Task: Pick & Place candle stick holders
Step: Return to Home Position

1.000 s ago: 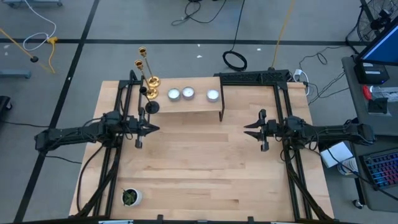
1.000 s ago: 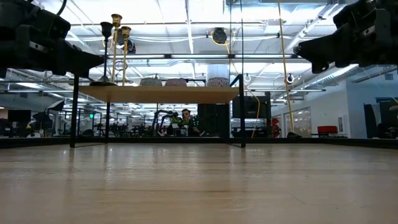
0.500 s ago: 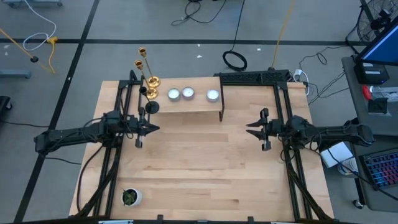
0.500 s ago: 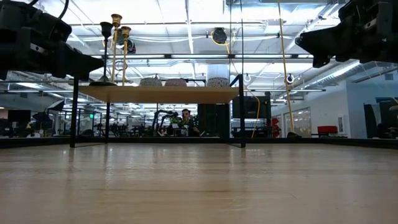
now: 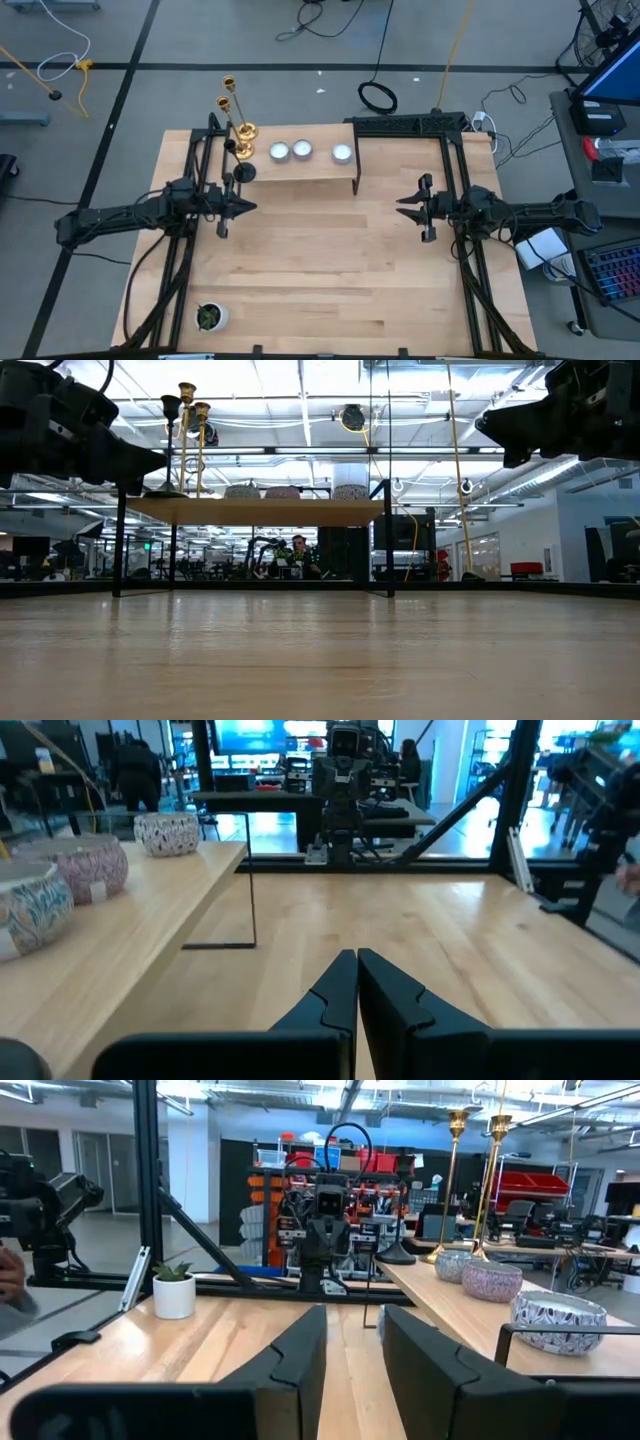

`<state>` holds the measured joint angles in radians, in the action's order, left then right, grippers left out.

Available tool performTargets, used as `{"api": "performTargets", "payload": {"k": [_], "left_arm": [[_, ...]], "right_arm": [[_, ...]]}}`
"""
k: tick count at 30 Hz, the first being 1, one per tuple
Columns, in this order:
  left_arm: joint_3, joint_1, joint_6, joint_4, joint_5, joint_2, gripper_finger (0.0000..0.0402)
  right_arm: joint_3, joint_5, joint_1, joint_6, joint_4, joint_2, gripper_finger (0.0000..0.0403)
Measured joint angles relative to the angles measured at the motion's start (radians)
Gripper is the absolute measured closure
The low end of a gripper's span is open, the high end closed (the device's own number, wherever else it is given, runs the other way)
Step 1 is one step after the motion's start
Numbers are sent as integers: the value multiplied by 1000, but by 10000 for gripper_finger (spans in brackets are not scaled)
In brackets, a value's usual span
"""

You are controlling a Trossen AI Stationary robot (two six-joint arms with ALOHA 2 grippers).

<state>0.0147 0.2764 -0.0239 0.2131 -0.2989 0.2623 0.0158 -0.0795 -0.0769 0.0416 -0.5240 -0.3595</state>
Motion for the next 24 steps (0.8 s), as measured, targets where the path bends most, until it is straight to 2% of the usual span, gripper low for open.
{"api": "performTargets", "payload": {"k": [4,14,19,24], "left_arm": [[0,0,57,3,0,0,382],[0,0,62,-1,14,3,382],[1,-1,131,-5,13,4,382],[1,-34,66,19,45,4,382]], "right_arm": [[0,0,0,56,-11,0,305],[-1,0,0,50,-17,0,305],[-1,0,0,50,-17,0,305],[-1,0,0,50,-17,0,305]]}}
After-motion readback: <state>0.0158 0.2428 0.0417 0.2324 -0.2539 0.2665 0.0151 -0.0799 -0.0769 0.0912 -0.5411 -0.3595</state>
